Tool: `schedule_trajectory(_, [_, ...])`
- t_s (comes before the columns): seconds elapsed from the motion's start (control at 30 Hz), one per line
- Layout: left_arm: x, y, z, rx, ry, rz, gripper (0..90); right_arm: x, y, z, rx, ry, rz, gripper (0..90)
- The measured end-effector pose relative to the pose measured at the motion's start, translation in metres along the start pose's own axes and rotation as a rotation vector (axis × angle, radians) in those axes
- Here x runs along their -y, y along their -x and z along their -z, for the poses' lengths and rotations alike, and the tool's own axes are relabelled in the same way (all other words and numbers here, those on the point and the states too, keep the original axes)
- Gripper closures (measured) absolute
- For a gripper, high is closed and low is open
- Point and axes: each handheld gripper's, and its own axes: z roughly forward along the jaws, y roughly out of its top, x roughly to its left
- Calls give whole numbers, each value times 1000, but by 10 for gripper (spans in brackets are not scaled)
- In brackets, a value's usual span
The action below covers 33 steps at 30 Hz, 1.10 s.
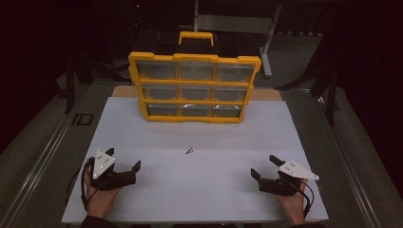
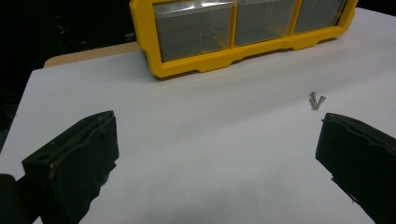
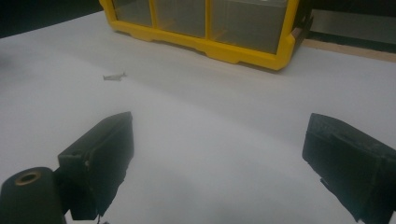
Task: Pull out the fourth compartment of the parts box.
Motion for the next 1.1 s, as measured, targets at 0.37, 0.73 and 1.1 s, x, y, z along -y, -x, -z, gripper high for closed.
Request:
schedule_trajectory(0.37, [-2, 3, -1, -10, -8, -3, 1, -1, 1, 2, 15, 14, -11, 88])
schedule_trajectory(0.73, [-20, 10, -3, -3, 15, -29, 11, 0, 2, 2, 21, 14, -18, 88])
schedule_trajectory(1.1, [-48, 6, -7, -18, 51, -60, 24, 0, 3, 2, 21, 19, -24, 88])
